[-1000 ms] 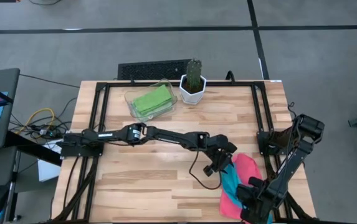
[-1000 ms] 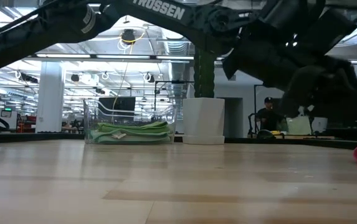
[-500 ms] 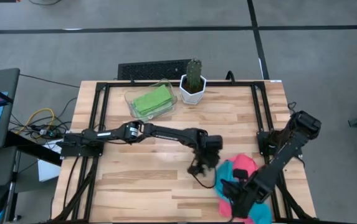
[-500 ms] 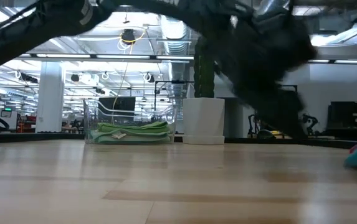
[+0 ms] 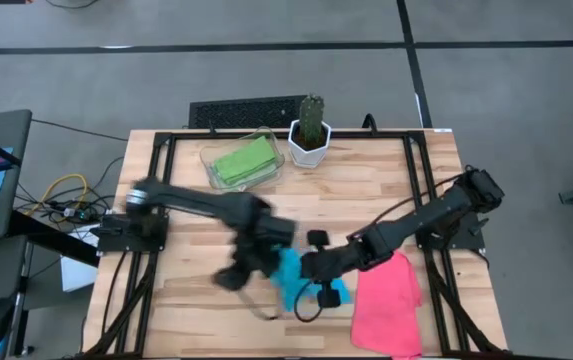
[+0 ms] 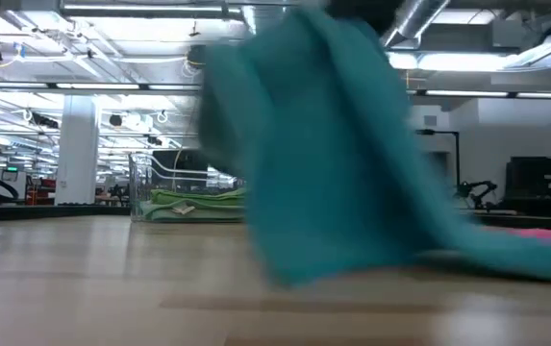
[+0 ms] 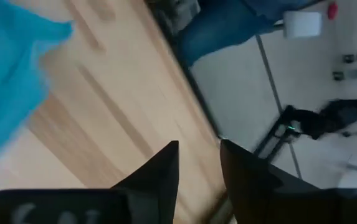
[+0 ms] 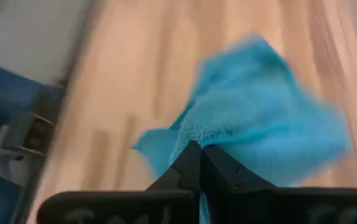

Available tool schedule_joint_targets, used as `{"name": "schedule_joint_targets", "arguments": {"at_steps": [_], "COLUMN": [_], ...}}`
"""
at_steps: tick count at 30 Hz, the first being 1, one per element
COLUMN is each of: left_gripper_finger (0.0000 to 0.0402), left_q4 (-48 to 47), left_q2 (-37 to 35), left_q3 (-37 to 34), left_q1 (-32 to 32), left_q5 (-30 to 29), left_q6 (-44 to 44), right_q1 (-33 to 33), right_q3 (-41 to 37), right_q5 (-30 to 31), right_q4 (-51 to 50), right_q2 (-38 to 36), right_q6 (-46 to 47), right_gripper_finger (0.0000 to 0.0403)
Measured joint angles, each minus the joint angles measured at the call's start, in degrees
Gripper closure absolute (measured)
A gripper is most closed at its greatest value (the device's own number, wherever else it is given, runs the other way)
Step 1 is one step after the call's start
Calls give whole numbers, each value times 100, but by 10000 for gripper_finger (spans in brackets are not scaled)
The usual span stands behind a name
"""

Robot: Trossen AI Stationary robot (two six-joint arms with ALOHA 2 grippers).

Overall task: Fold microfiber towels
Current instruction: Fold the blue microfiber towel

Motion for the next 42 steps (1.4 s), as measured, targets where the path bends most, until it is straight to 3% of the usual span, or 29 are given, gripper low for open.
{"name": "schedule_joint_targets", "arguments": {"at_steps": [2,5,8,11,15,20,23,26,28,30,36,42], "left_gripper_finger": [299,306,310,309,295,262,245,238,238,237,237,237], "left_q4": [420,1552,2588,3664,4882,6824,8542,9602,10313,10619,11117,11205], "left_q2": [-717,-1817,-2776,-3364,-3821,-3731,-3600,-3380,-3268,-3189,-2873,-2838], "left_q3": [-531,-1221,-1931,-2837,-4143,-5875,-6736,-7379,-7569,-7716,-7715,-7717], "left_q1": [-246,-672,-1137,-1407,-1387,-1342,-1375,-1414,-1439,-1458,-1603,-1697], "left_q5": [-452,-1969,-3841,-4808,-4993,-4479,-4230,-4156,-4134,-4178,-4259,-4275], "left_q6": [-696,-1558,-1929,-2010,-2095,-2510,-2840,-3219,-3380,-3518,-3495,-3495], "right_q1": [19,108,54,-124,-253,-234,-164,-161,-258,-402,-148,453], "right_q3": [0,22,-33,2,-18,40,44,48,52,48,56,-224], "right_q5": [-132,-154,-75,-96,-556,-855,-587,22,656,879,515,474], "right_q4": [304,341,-283,-685,-925,-968,-992,-884,-907,-1102,-1843,-1948], "right_q2": [0,188,456,753,1225,1278,1076,795,678,560,-34,22], "right_q6": [-678,-1279,-1062,-479,-114,123,118,-163,-245,-241,349,517], "right_gripper_finger": [377,387,381,341,267,194,179,181,188,197,220,225]}}
